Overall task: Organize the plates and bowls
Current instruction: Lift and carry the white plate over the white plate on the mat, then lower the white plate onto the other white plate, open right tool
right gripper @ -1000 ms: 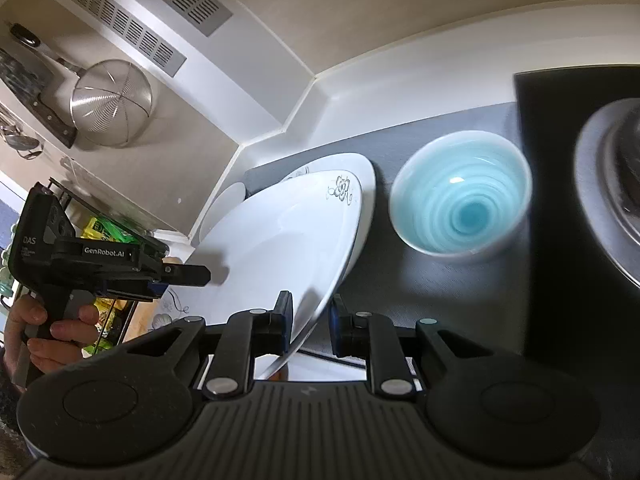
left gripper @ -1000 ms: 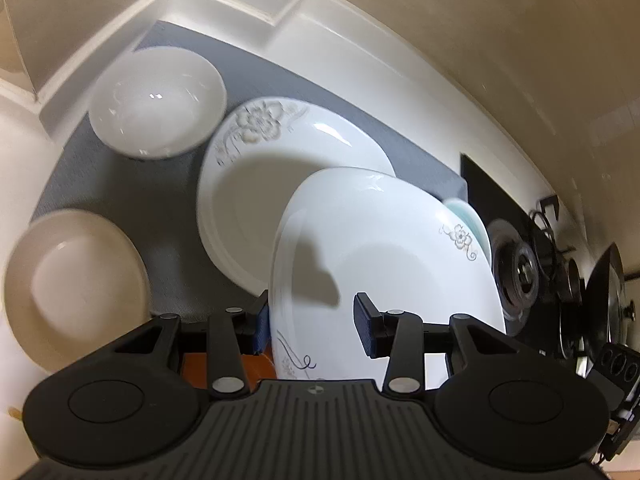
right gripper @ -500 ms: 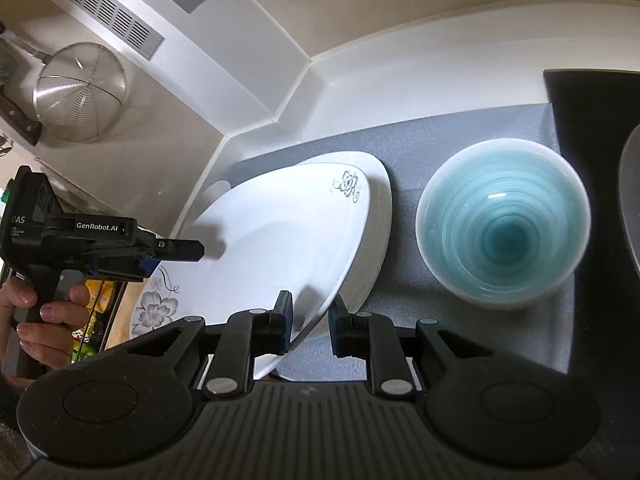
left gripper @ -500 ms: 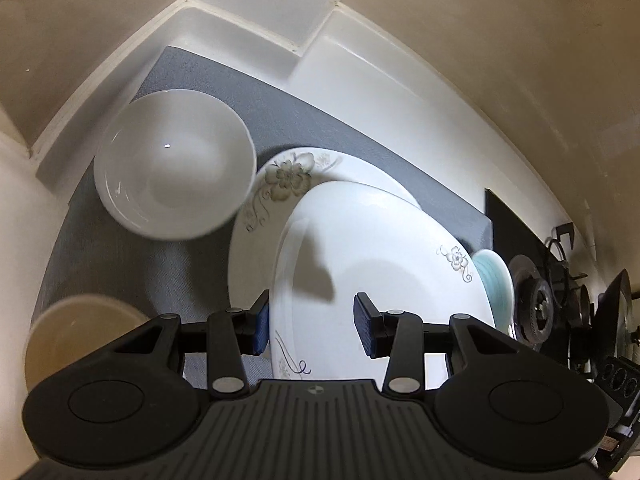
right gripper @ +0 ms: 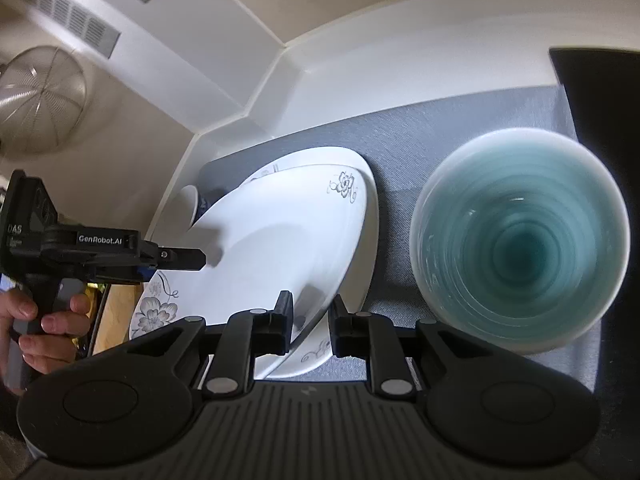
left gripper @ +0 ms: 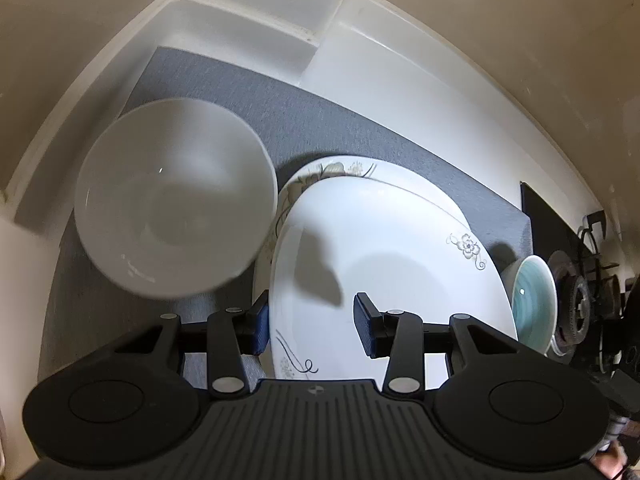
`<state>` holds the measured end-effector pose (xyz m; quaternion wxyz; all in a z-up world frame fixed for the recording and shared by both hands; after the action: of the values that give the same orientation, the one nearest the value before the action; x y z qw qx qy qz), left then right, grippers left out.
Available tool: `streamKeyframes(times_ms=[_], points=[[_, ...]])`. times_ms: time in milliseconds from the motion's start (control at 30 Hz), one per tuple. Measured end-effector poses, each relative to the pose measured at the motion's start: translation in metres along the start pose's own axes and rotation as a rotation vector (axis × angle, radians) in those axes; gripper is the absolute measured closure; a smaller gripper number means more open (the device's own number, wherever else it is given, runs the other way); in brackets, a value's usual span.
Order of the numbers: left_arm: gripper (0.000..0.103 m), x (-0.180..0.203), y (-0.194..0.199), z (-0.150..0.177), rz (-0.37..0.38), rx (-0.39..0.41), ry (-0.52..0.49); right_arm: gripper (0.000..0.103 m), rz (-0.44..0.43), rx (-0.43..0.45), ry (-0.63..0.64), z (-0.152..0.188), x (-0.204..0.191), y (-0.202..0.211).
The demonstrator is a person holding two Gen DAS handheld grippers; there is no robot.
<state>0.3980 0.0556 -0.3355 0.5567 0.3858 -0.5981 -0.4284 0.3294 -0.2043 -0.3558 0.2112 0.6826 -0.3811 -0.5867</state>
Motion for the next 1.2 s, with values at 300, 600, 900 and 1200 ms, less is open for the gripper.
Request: streamKeyframes(times_ms=[300,600,900,1200], points=[[0.060,-0.001,-0.015,-0.007,-0.046,0.008,-0.045,0.084,-0.026,0.013,-0.052,-0.005,0.011,-0.005],[0.060,0.001,-0.020,-0.006,-0.043,0.020,-0.049,0.089,-0.070,0.054,-0.162,0.002,0.021,0.000],[0.060,-0.008,-0.006,0.002,-0.013,0.023,-0.002,0.093,-0.052,0.076,-0.159,0.007,0.022,0.003],[0.060,-0.005,-0.007,0.028,-0.168,0.033,-0.025,0.091,0.091,0.046,0.011,0.001,0.000,-0.003]])
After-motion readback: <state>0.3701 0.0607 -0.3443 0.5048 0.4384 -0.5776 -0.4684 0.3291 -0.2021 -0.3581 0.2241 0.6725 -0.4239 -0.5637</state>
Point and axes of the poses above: each gripper's, at about its wrist camera, not at the fingertips, and y roughly against the way its jaws point, x to its right, z to its underside, the point moved 5 cm from there along -y, roughly the way its jaws point, and after that the axes turned 15 degrees about -x, right-handed, at the moved point
